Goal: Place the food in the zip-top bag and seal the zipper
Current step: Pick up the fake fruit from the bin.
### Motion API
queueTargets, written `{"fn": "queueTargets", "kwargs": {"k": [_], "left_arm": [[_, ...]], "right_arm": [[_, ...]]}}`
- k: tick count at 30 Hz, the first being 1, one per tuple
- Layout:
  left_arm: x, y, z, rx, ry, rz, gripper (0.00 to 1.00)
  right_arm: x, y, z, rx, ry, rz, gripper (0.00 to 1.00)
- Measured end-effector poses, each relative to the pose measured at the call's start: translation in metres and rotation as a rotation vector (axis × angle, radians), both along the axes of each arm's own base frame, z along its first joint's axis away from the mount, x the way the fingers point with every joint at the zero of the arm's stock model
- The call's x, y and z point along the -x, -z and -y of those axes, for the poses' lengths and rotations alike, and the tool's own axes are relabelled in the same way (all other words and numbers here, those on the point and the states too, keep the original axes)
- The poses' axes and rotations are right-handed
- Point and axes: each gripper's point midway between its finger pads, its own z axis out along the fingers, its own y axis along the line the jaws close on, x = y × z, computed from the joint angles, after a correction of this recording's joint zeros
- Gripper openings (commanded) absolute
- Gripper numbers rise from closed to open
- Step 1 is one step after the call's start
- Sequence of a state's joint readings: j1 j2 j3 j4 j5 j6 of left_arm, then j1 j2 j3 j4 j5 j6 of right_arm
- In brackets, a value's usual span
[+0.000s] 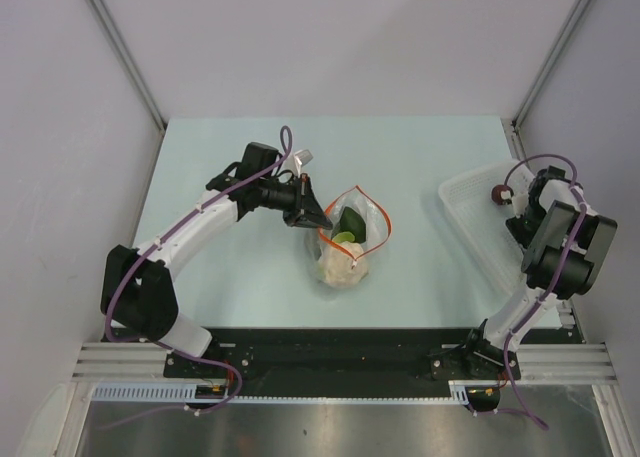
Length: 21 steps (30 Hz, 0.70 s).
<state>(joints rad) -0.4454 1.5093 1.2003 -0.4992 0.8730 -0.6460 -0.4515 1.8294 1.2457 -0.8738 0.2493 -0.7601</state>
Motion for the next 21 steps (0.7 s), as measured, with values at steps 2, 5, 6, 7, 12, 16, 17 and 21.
{"fn": "queueTargets", "kwargs": {"k": [2,5,6,7,12,16,17,21], "left_arm": [[0.000,0.000,0.000,0.000,0.000,0.000,0.00],[0.000,0.000,0.000,0.000,-0.001,0.000,0.00],[0.000,0.000,0.000,0.000,-0.001,0.000,0.00],[0.000,0.000,0.000,0.000,-0.001,0.000,0.00],[-0.001,0.000,-0.001,0.001,-0.002,0.000,0.00],[-0.001,0.000,-0.001,0.000,-0.002,-0.001,0.00],[-0.001,0.000,-0.001,0.000,-0.002,0.000,0.00],[0.000,0.001,-0.001,-0.001,-0.002,-0.004,0.00]], "right_arm": [[-0.003,0.000,-0.003,-0.002,-0.010,0.004,0.32],[-0.009,0.000,-0.011,-0.007,-0.032,0.011,0.18],[-0.012,-0.001,-0.015,-0.009,-0.043,0.017,0.11],[-0.014,-0.002,-0.018,-0.012,-0.054,0.022,0.08],[-0.033,-0.022,-0.047,-0.017,-0.139,0.100,0.00],[-0.048,-0.053,-0.075,-0.022,-0.214,0.213,0.00],[-0.050,-0.060,-0.083,-0.032,-0.230,0.236,0.00],[-0.067,-0.108,-0.126,-0.124,-0.297,0.403,0.02]]}}
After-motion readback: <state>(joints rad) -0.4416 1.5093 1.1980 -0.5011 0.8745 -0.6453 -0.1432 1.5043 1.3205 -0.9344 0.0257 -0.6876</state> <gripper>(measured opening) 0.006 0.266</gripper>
